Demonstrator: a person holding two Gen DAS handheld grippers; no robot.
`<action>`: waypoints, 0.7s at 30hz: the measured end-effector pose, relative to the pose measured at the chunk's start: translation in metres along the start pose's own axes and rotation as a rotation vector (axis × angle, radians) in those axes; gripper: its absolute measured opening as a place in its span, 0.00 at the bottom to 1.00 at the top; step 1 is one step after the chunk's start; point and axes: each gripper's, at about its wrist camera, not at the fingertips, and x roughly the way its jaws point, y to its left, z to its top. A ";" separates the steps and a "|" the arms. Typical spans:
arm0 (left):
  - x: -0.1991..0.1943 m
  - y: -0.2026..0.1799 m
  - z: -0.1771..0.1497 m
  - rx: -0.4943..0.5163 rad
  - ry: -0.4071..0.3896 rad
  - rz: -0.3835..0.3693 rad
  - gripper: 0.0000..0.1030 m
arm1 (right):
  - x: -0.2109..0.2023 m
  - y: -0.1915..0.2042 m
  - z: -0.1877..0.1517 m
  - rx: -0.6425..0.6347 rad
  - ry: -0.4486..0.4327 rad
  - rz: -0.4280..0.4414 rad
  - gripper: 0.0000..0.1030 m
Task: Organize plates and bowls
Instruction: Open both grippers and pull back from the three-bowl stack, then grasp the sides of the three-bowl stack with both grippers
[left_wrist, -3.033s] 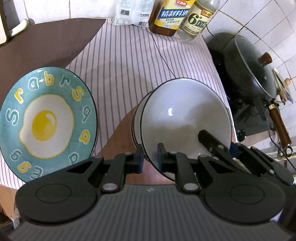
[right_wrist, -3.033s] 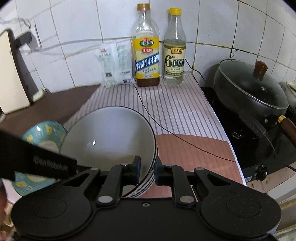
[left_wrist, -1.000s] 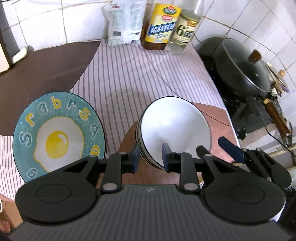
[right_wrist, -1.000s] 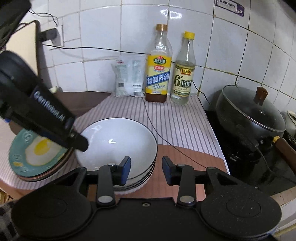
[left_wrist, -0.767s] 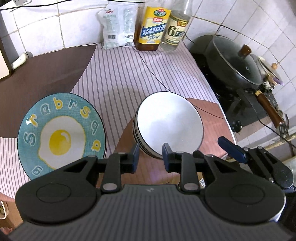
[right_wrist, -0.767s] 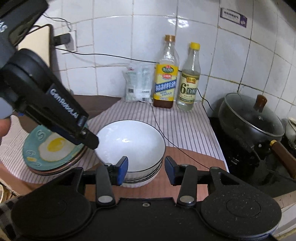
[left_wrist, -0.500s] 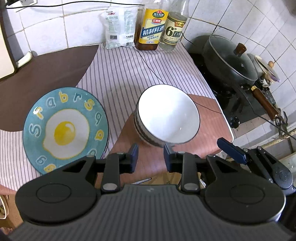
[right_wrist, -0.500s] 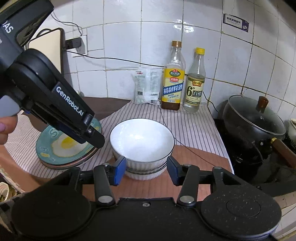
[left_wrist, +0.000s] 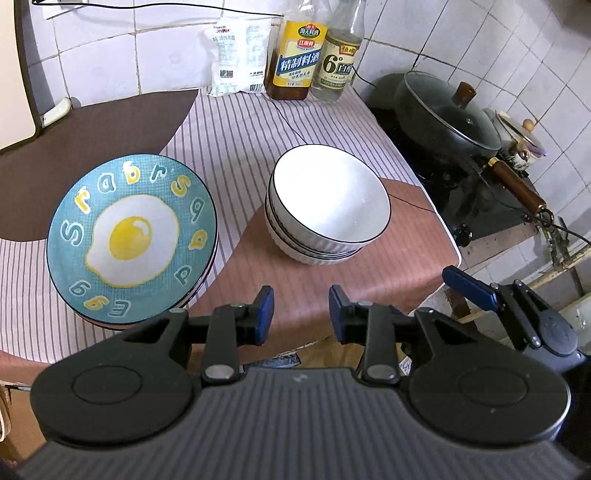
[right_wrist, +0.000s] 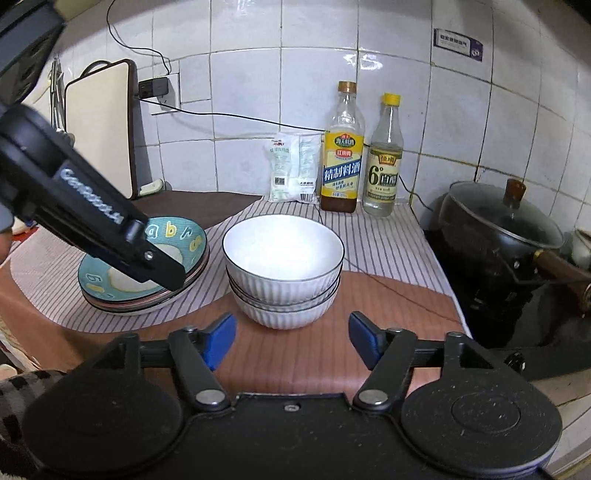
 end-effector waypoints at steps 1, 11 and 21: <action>0.000 0.001 -0.002 0.000 -0.010 -0.003 0.33 | 0.002 -0.001 -0.002 0.003 0.000 0.000 0.72; 0.009 0.017 -0.012 -0.017 -0.120 -0.084 0.42 | 0.036 -0.004 -0.024 0.055 -0.013 0.001 0.85; 0.021 0.025 -0.002 -0.105 -0.159 -0.186 0.54 | 0.095 -0.009 -0.042 0.109 -0.004 0.030 0.88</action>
